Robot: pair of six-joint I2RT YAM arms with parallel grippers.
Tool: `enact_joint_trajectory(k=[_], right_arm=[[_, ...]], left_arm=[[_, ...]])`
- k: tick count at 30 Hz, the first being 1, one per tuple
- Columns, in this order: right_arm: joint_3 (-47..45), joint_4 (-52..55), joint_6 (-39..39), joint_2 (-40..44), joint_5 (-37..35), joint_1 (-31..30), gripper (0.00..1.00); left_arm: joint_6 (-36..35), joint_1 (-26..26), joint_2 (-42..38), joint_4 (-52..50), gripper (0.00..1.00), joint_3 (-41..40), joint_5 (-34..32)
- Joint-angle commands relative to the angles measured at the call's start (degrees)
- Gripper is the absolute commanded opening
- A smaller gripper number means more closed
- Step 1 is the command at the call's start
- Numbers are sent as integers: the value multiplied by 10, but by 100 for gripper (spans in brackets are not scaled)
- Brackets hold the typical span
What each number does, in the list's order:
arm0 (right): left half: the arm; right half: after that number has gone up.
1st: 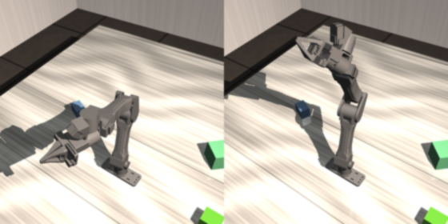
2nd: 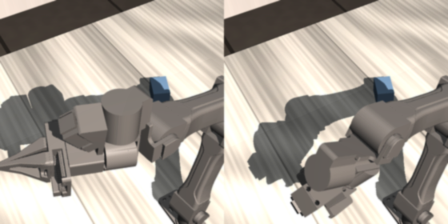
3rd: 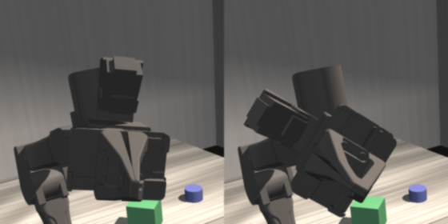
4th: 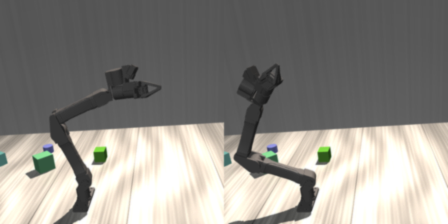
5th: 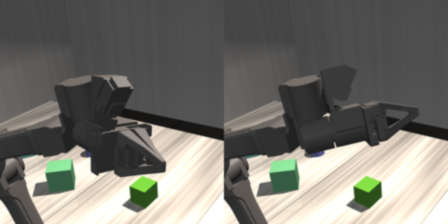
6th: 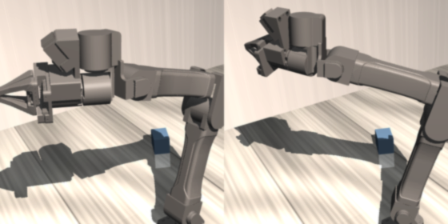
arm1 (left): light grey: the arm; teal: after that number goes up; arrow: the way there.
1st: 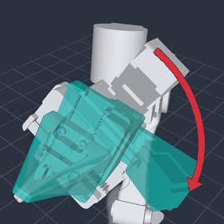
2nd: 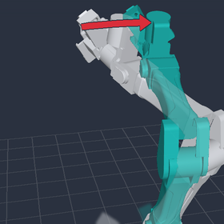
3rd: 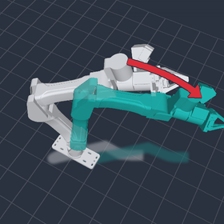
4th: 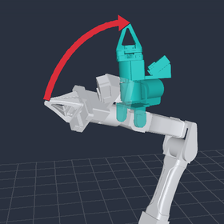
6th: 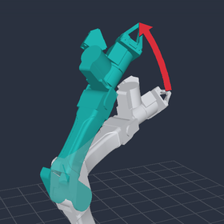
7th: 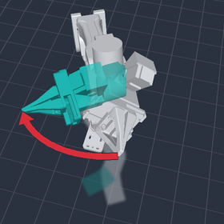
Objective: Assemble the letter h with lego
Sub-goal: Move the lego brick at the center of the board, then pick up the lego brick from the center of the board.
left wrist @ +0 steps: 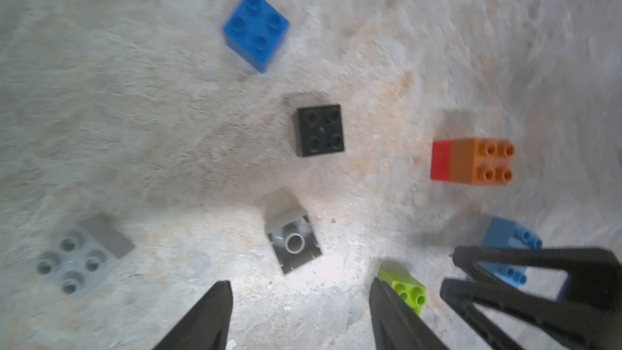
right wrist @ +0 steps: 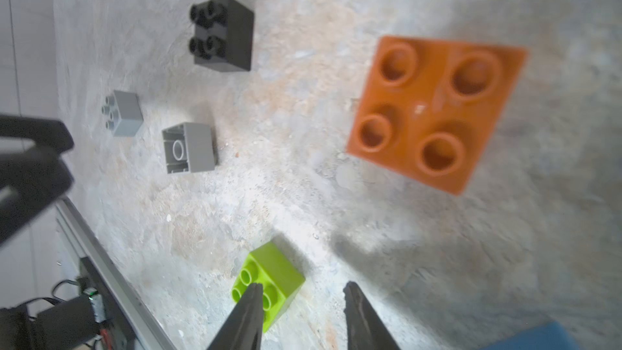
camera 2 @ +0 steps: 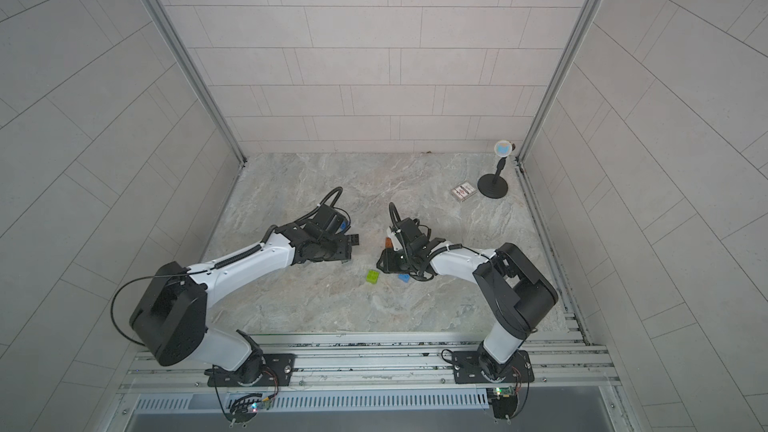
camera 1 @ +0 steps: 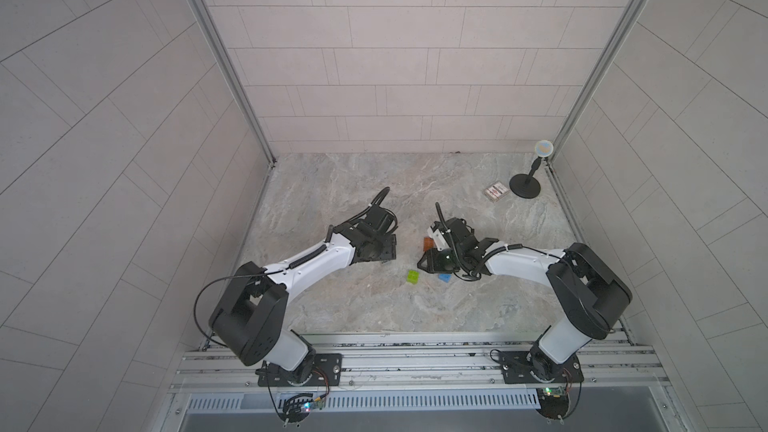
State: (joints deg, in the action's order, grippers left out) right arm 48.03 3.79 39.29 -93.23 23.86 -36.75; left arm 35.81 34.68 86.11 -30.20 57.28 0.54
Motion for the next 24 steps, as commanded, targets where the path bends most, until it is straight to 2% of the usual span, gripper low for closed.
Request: enact_joint_trajectory(k=[1, 5, 10, 13, 17, 24], right_arm=[[11, 41, -29, 13, -68, -9, 45], [5, 48, -27, 28, -107, -8, 46], [-22, 35, -22, 63, -143, -1, 48], [-28, 29, -19, 67, -139, 8, 47], [-29, 24, -16, 63, -125, 16, 47], [-30, 18, -13, 58, -107, 24, 46]], left_arm=[[-50, -5, 36, -81, 79, 60, 10], [-113, -10, 179, -187, 79, 208, 28], [-123, -11, 292, -200, 75, 298, 17], [-120, -18, 329, -200, 72, 327, 22], [-120, -28, 371, -211, 64, 372, 40], [-113, -36, 402, -217, 52, 404, 57]])
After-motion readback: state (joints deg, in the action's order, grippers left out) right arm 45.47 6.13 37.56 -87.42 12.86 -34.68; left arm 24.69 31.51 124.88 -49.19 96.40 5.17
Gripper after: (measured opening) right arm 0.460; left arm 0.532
